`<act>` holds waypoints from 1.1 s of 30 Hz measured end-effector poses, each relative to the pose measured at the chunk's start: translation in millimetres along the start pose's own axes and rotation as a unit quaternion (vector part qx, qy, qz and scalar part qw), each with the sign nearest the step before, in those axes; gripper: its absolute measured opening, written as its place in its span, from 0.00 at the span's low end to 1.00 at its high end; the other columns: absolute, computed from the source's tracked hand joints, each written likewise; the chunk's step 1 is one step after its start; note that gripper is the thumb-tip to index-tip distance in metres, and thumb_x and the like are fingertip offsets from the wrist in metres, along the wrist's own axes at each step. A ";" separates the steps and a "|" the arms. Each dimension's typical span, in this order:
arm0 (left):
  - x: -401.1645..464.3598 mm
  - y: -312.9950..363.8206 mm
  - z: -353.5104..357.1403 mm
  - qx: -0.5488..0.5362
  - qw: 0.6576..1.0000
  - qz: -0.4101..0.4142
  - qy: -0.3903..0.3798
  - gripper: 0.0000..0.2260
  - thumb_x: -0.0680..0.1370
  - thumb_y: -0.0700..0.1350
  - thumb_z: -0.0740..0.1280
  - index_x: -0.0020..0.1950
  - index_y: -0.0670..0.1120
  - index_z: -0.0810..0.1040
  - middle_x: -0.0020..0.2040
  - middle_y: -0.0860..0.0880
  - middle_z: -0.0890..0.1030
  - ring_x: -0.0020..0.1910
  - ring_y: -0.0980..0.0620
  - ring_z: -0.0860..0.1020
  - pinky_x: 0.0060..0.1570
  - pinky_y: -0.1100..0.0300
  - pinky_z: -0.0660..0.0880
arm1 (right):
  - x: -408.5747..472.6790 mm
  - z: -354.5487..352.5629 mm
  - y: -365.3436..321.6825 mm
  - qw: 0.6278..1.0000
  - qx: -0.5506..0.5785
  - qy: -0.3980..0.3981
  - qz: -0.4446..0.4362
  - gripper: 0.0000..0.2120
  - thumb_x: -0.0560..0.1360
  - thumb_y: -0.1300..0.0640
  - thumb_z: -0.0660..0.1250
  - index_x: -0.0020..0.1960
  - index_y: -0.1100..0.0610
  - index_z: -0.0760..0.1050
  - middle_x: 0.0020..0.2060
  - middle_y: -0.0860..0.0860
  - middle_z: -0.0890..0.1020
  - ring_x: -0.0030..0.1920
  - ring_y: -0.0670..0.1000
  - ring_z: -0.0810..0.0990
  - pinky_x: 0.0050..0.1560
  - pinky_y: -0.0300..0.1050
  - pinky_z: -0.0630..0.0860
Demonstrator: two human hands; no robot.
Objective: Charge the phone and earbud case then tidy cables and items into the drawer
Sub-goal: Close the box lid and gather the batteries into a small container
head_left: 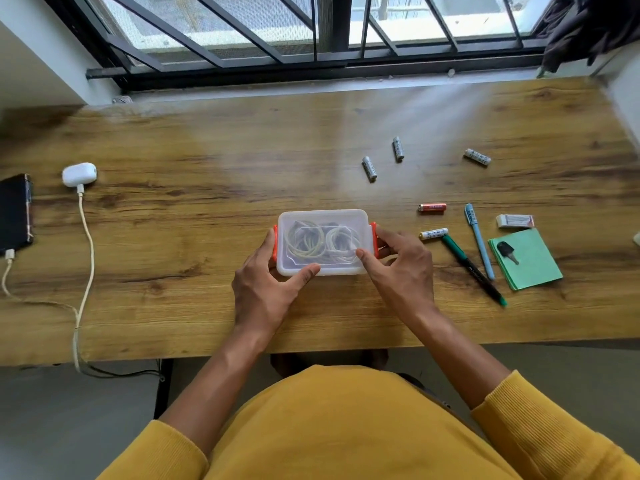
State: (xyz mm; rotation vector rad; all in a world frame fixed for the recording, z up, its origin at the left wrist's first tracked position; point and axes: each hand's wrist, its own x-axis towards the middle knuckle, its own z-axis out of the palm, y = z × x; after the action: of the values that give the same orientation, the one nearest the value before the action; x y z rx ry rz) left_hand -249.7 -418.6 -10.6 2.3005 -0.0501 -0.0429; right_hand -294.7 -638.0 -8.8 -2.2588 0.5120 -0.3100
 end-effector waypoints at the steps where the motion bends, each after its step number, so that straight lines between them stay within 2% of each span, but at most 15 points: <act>1: 1.1 0.9 -0.1 0.001 1.000 -0.001 0.001 0.52 0.66 0.75 0.74 0.83 0.49 0.67 0.67 0.49 0.84 0.62 0.51 0.84 0.62 0.47 0.83 | 1.2 0.6 0.3 1.000 -0.002 0.002 0.001 0.24 0.75 0.47 0.77 0.70 0.51 0.80 0.49 0.51 0.82 0.45 0.50 0.83 0.45 0.56 0.85; 10: 2.0 4.7 0.6 0.029 1.000 0.004 0.004 0.49 0.69 0.69 0.77 0.83 0.48 0.67 0.66 0.48 0.84 0.62 0.50 0.84 0.62 0.46 0.82 | 4.3 -2.2 0.0 0.999 -0.037 0.000 -0.040 0.21 0.77 0.47 0.76 0.64 0.59 0.83 0.51 0.56 0.85 0.47 0.55 0.84 0.42 0.58 0.84; 15: 0.8 7.0 -0.5 0.030 1.000 0.004 0.006 0.48 0.69 0.67 0.78 0.83 0.47 0.67 0.66 0.48 0.84 0.60 0.50 0.84 0.60 0.46 0.83 | 2.9 -3.3 -5.4 0.998 -0.040 0.016 -0.036 0.22 0.76 0.48 0.77 0.65 0.58 0.83 0.50 0.56 0.87 0.48 0.54 0.84 0.46 0.57 0.84; 22: 0.6 11.2 -2.3 0.025 1.000 -0.007 0.007 0.46 0.69 0.62 0.81 0.82 0.47 0.69 0.61 0.49 0.86 0.55 0.53 0.85 0.58 0.51 0.84 | 2.3 -2.3 -10.0 0.999 -0.043 0.020 -0.016 0.15 0.75 0.49 0.77 0.58 0.56 0.86 0.45 0.53 0.87 0.45 0.54 0.84 0.45 0.58 0.82; 25: 0.1 12.6 -2.7 0.024 1.000 -0.008 0.010 0.45 0.69 0.62 0.82 0.81 0.48 0.70 0.60 0.50 0.87 0.54 0.54 0.85 0.57 0.51 0.84 | 3.8 -3.1 -11.3 1.000 -0.009 -0.003 0.024 0.16 0.75 0.50 0.77 0.60 0.54 0.86 0.47 0.51 0.88 0.46 0.51 0.84 0.48 0.57 0.83; 28: -0.7 12.9 -2.9 0.023 1.000 -0.008 0.013 0.45 0.69 0.63 0.81 0.82 0.48 0.70 0.59 0.51 0.86 0.54 0.53 0.85 0.57 0.51 0.84 | 7.2 -6.6 -13.3 0.991 0.085 -0.013 0.099 0.16 0.76 0.53 0.78 0.63 0.53 0.85 0.51 0.48 0.88 0.49 0.44 0.85 0.53 0.50 0.85; 30: -0.8 12.7 -3.2 0.023 1.000 -0.004 0.014 0.46 0.70 0.64 0.81 0.82 0.48 0.70 0.60 0.51 0.86 0.55 0.52 0.85 0.57 0.49 0.84 | 11.3 -5.6 -13.0 0.982 0.126 -0.011 0.137 0.12 0.77 0.54 0.77 0.59 0.51 0.86 0.49 0.46 0.89 0.48 0.41 0.86 0.54 0.50 0.85; 33: -0.5 11.6 -3.2 0.028 1.000 0.001 0.012 0.46 0.70 0.64 0.80 0.82 0.47 0.69 0.60 0.51 0.86 0.56 0.52 0.85 0.56 0.48 0.84 | 19.9 -2.7 -12.4 0.972 0.153 -0.019 0.178 0.03 0.76 0.56 0.78 0.49 0.50 0.87 0.41 0.45 0.88 0.44 0.44 0.87 0.50 0.57 0.86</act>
State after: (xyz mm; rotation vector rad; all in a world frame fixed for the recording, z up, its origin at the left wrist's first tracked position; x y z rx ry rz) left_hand -250.3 -423.9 0.2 2.3558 -0.0422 -0.0138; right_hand -274.7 -641.1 3.5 -1.8311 0.7803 -0.1493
